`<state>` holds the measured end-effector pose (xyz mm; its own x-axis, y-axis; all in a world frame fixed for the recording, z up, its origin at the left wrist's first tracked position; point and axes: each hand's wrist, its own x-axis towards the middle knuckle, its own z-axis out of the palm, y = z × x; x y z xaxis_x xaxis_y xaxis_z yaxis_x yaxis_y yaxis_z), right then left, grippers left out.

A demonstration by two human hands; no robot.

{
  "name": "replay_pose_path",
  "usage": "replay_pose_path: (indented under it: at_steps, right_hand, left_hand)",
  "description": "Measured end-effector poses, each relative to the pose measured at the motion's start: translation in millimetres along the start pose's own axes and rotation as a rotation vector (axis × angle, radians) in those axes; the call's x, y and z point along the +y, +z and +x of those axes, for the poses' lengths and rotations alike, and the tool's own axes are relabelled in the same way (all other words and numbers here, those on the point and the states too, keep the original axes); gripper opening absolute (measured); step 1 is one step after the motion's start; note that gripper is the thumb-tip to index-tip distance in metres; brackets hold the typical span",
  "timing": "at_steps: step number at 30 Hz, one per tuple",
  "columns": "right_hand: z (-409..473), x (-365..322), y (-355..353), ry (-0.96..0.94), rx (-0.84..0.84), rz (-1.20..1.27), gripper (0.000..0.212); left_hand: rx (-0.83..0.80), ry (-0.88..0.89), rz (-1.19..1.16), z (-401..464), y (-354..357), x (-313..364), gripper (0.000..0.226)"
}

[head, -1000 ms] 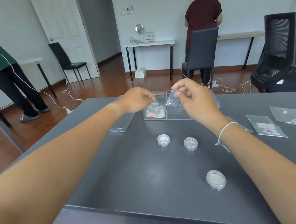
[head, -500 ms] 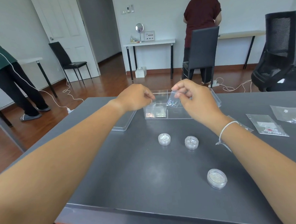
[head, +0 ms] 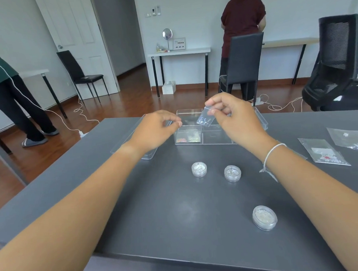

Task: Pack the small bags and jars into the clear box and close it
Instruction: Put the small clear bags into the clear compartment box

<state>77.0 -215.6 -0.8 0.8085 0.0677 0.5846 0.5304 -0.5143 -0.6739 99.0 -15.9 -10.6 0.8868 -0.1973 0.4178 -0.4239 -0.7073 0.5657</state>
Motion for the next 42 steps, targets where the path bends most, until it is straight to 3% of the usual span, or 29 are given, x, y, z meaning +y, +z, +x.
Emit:
replay_pose_path:
  at_steps: [9,15,17,28,33,37,42]
  right_hand:
    - [30.4,-2.8,15.0,0.047,-0.055,-0.087,0.024]
    - [41.8,-6.4,29.0,0.150,-0.376,-0.302,0.021]
    - [42.9,-8.8,31.3,0.159,-0.416,-0.349,0.020]
    - [42.6,-5.1,38.2,0.153,-0.420,-0.394,0.024]
    - [34.5,-0.3,31.6,0.025,-0.307,-0.444,0.026]
    - [18.5,-3.3,14.4,-0.114,-0.242,-0.345,0.023]
    - [-11.2,-0.4,-6.6,-0.155,-0.298,-0.305,0.018]
  left_hand:
    - [0.087,-0.052,-0.139,-10.0,7.4,-5.5,0.024]
    - [0.095,-0.042,-0.161,-9.7,8.4,-8.9,0.024]
    - [0.095,-0.040,-0.160,-10.0,9.1,-9.6,0.025]
    - [0.107,-0.019,-0.155,-10.3,8.9,-9.7,0.024]
    - [0.108,-0.019,-0.145,-11.5,8.9,-9.2,0.024]
    - [0.109,-0.009,-0.120,-14.1,8.9,-7.8,0.025]
    - [0.113,0.040,-0.097,-16.2,5.1,-1.9,0.022]
